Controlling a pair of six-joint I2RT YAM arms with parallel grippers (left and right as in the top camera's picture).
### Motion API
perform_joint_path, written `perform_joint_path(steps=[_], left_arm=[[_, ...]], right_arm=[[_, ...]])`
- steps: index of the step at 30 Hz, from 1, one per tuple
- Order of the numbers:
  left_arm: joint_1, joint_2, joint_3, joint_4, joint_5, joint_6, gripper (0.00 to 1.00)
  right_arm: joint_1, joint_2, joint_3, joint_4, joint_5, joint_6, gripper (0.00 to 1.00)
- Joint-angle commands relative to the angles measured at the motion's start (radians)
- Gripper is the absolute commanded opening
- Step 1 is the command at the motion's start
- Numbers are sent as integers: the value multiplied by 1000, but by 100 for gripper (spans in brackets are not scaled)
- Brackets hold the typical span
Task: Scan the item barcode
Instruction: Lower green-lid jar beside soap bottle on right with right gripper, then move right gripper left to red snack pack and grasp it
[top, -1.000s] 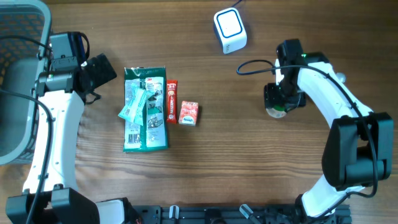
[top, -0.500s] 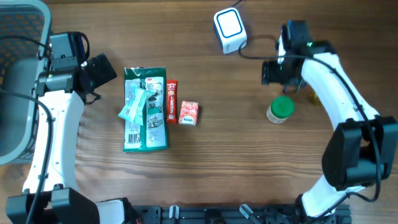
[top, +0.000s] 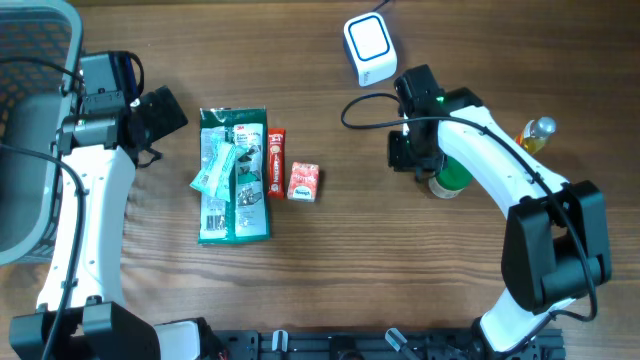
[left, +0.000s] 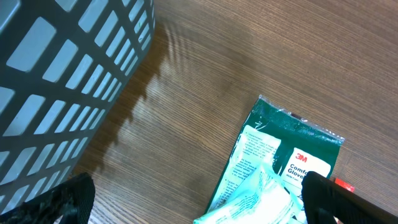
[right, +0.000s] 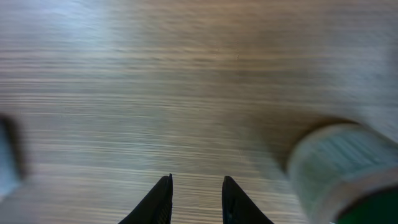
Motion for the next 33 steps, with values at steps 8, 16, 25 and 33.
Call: perform_joint_path(steps=[8,16,25,33], left_arm=[[6,-2,6,2,-2,-12,100],[6,-2,6,2,-2,-12,100],[6,-2,6,3,-2,-13,100],[6,-2,6,3,-2,-12,100]], right_arm=[[-71,9,-90,-61,394,42,28],[-210,9,-90,-66,364,10,28],[-201,9,-93,65,-305,-17,29],[4,9,-96,327,-467,35,36]])
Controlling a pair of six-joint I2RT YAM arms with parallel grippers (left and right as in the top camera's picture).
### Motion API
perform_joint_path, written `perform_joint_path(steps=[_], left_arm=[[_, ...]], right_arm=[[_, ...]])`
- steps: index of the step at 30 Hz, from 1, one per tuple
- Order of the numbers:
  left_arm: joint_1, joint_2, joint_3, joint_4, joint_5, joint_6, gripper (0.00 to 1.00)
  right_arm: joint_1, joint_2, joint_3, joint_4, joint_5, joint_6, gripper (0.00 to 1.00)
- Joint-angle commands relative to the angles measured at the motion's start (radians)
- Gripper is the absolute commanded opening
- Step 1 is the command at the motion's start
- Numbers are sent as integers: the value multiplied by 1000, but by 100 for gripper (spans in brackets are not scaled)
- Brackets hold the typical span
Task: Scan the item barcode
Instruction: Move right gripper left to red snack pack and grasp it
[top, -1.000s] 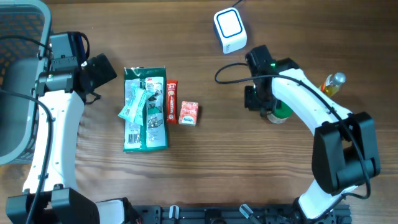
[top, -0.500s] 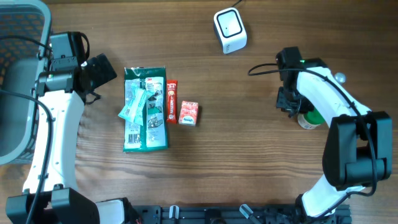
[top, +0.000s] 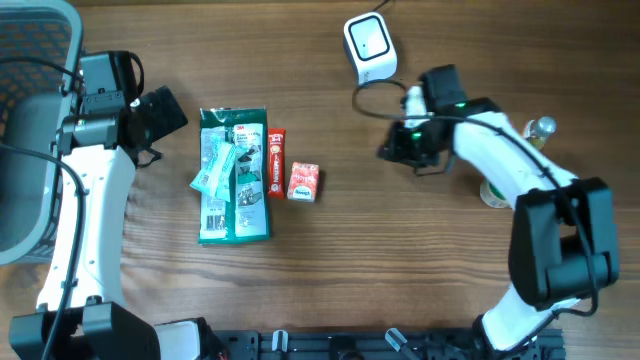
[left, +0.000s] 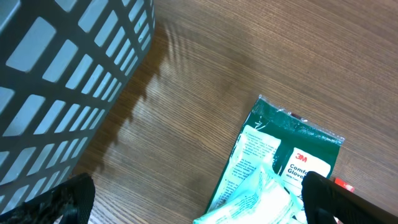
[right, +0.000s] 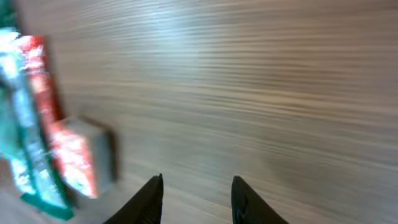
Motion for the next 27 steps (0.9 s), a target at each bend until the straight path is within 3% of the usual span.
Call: perform_joint_path(steps=[1,10,13,27], left_arm=[[6,-2,6,2,-2,-13,100],[6,-2,6,2,-2,-13,100],[6,-2,6,2,-2,-13,100],[6,-2,6,2,-2,-13,100]], right_arm=[[115,10,-3,74,-55,68,36],[349,10,-3,234,163,237,35],[379,10,-3,257,183,287,31],[402,10,-67,305,230,340,32]])
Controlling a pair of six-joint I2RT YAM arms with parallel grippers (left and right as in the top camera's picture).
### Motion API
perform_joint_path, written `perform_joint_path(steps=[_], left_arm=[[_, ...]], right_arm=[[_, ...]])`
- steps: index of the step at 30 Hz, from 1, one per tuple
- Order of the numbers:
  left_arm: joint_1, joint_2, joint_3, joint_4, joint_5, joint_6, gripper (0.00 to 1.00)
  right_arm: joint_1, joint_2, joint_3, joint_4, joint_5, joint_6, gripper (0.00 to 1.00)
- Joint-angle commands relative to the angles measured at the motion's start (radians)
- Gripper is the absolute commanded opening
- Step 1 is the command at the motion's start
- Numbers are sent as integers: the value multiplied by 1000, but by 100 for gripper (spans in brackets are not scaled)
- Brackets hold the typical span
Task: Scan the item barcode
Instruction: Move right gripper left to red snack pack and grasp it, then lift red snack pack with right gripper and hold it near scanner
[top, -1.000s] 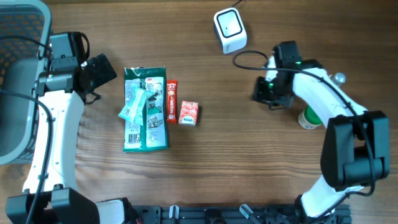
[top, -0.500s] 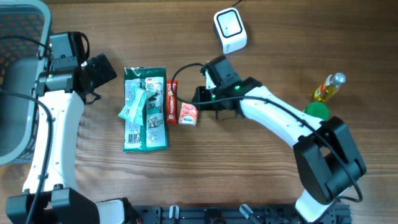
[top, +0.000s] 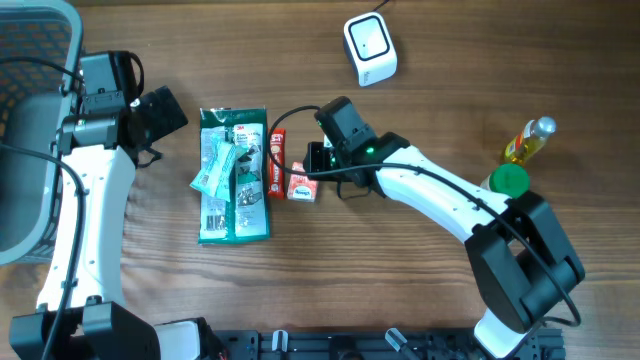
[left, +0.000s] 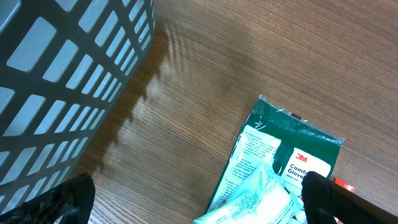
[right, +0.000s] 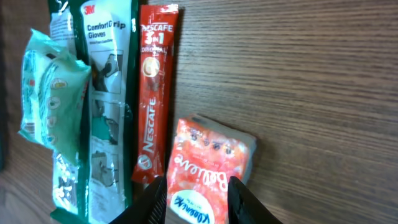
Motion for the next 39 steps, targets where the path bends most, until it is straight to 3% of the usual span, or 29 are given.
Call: perform_joint_path(steps=[1,10,39], left_arm=[[6,-2,6,3,-2,-13,100],[6,-2,6,3,-2,-13,100],[6,-2,6,3,-2,-12,100]], right_arm=[[5,10,-60,44,18,37,32],[9,10,-99,99,-2,37,28],[36,128,-99,135,10,63,28]])
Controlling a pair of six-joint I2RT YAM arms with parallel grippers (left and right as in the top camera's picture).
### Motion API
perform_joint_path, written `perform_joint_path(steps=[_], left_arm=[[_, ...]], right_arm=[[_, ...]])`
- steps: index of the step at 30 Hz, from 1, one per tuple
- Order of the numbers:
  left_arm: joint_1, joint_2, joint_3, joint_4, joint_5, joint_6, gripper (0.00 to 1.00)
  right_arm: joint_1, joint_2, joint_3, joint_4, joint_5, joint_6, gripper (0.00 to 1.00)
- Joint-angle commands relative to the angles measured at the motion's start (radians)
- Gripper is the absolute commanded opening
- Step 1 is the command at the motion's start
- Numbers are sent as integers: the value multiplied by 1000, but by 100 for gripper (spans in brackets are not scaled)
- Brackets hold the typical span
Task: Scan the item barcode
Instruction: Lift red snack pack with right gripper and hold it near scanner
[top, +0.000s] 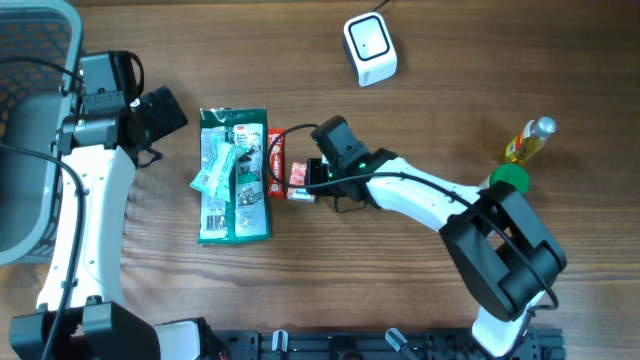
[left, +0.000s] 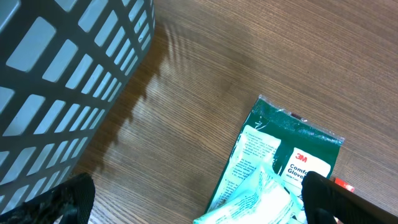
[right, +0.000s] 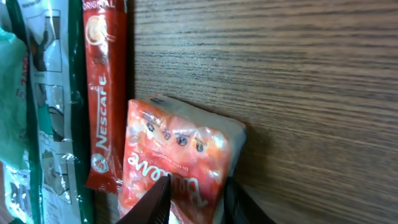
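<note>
A small red-orange tissue pack (right: 180, 158) lies on the table just right of a red Nescafe stick (right: 102, 93). My right gripper (right: 196, 202) is low over the pack's near end, open, with one finger on each side of it; whether they touch it does not show. From above, the right gripper (top: 308, 177) covers part of the pack (top: 298, 181). The white barcode scanner (top: 370, 48) sits at the back. My left gripper (left: 199, 208) hangs open, off to the left of the green glove packet (left: 280, 168).
A grey mesh basket (top: 30, 120) stands at the far left. The green glove packet (top: 234, 175) has a pale green pouch (top: 214, 166) on top of it. A yellow bottle (top: 528, 138) and a green-capped bottle (top: 510, 178) stand at the right.
My right gripper has come lower and closer to the tissue pack, which now fills more of the wrist view. The left arm has not moved.
My right gripper was first next to the green-capped bottle at the right. Then it was near the scanner, left of the bottles. Then it hung above the tissue pack and the Nescafe stick, and now it is low over the pack. The left arm has stayed still.
</note>
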Motion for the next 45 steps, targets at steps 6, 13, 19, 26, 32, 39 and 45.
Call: perform_joint_path(steps=[6,13,19,26,32,39,45], left_arm=[[6,-2,6,3,-2,-12,100],[6,-2,6,3,-2,-13,100],[6,-2,6,3,-2,-13,100],[6,-2,6,3,-2,-12,100],[6,-2,6,3,-2,-13,100],[6,-2,6,3,-2,-13,100],[6,-2,6,3,-2,-12,100]], right_arm=[[8,74,-9,16,5,39,25],[-27,58,-8,16,-46,36,4],[-269,-45,-8,10,-605,-261,4],[-484,-72,-8,6,-1330,-579,4],[-519,-72,-8,7,-1420,-600,4],[-519,-72,-8,6,-1419,-599,4],[-519,-72,-8,7,-1415,-589,4]])
